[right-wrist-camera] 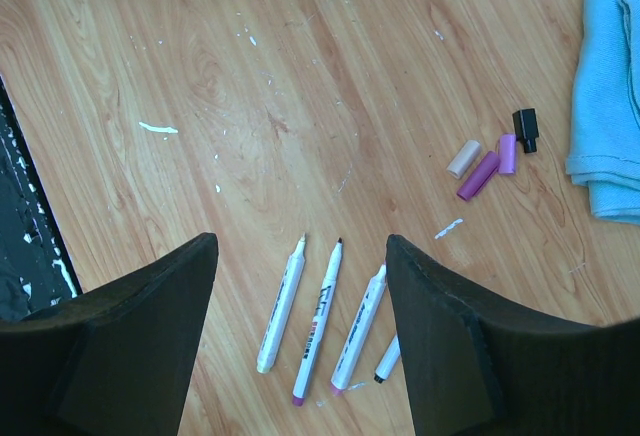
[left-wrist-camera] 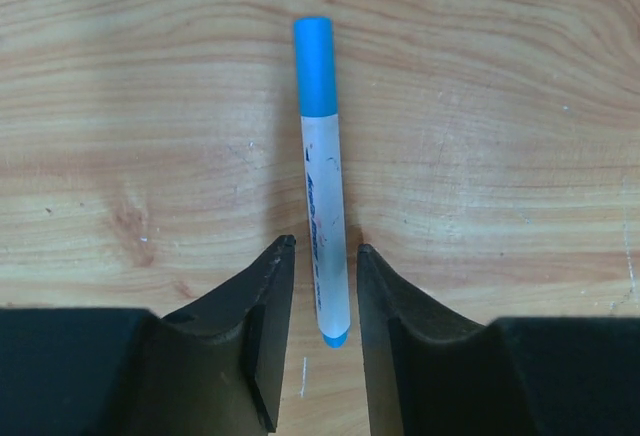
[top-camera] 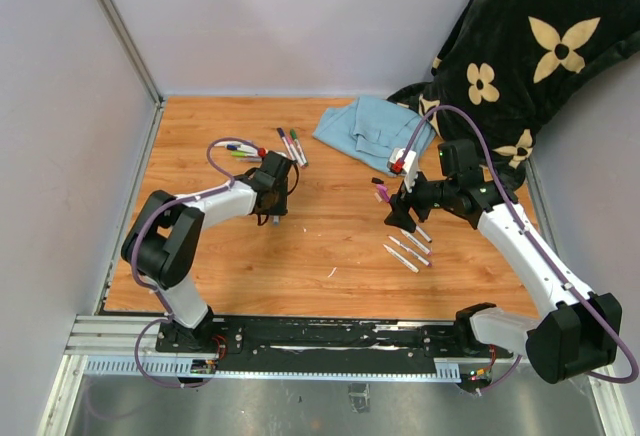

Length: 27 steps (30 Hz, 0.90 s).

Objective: Open the pen caps
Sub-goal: Pick up the pen from the center of the board.

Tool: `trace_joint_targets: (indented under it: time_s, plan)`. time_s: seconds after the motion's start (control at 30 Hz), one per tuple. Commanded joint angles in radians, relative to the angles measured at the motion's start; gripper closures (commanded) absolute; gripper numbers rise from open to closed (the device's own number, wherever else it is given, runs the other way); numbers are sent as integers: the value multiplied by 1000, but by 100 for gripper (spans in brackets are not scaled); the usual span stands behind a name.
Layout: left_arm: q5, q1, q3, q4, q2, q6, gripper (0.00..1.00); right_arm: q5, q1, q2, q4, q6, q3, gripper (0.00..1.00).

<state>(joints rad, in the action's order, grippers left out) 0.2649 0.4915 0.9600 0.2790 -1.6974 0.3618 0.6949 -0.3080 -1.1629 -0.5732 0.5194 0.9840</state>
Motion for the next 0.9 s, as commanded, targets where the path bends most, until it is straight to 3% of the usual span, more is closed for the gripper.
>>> trace_joint_targets:
  time_s: [0.0, 0.27, 0.57, 0.87]
  plan:
    - [33, 1, 47, 78, -23, -35, 63, 8, 35, 15, 7, 11, -8, 30]
    - [3, -6, 135, 125, -108, -76, 63, 15, 45, 23, 7, 9, -10, 30]
    - [-41, -16, 111, 106, -121, -83, 80, 44, 47, 26, 7, 2, -9, 30]
    - [-68, -16, 72, 91, -113, -77, 70, 101, 46, 28, 7, -6, -15, 30]
